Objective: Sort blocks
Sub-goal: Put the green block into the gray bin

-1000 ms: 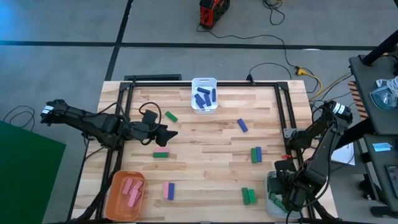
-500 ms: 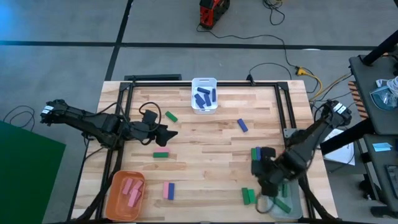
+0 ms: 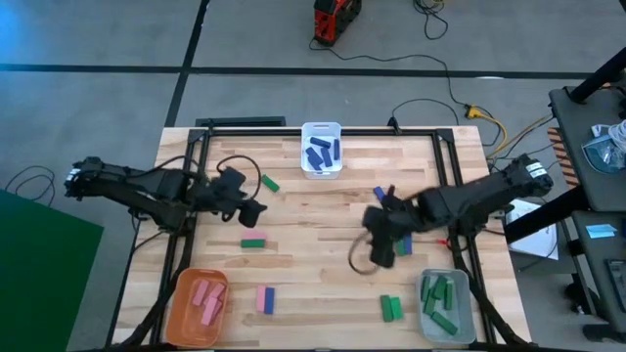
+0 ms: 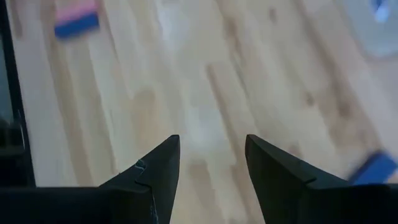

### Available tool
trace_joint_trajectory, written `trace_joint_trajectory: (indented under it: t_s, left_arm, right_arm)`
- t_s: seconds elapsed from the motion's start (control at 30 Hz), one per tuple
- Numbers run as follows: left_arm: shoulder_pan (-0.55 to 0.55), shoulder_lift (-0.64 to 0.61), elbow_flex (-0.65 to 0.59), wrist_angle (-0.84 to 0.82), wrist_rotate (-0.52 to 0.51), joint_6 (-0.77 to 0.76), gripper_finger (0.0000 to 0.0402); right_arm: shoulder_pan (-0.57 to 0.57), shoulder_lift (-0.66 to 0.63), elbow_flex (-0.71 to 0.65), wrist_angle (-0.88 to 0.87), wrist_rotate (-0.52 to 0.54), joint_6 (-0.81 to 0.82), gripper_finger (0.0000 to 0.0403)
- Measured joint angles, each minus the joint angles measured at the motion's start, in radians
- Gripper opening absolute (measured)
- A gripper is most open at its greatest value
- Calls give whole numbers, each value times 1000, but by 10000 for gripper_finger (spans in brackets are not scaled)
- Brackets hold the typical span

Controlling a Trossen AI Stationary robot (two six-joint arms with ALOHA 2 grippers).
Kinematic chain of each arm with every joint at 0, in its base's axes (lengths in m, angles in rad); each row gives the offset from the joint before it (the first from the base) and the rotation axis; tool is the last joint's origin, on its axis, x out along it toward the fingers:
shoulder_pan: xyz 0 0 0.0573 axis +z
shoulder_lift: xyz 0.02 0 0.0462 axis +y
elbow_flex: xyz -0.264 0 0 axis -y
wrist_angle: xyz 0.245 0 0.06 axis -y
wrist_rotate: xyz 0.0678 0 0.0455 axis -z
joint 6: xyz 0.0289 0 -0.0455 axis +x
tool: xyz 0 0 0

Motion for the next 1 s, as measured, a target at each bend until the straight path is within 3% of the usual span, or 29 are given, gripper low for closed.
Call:
trace_joint_trajectory:
  t_s: [0.2, 0.37, 0.53, 0.67, 1.0]
  left_arm:
    - [110, 86, 42, 2, 156, 677, 370]
    - [222, 190, 38, 4, 213, 1029, 370]
    - [355, 317, 30, 51, 261, 1193, 370]
    - [456, 370, 2, 134, 373, 1301, 367]
    - [626, 445, -39, 254, 391, 1479, 352]
  right_arm:
    - [-78, -1, 55, 37, 0, -48, 167]
    - [-87, -1, 74, 34, 0, -38, 162]
    - [-86, 0, 72, 31, -2, 11, 165]
    - [-83, 0, 72, 31, -3, 40, 174]
    - [-81, 0, 72, 33, -3, 47, 183]
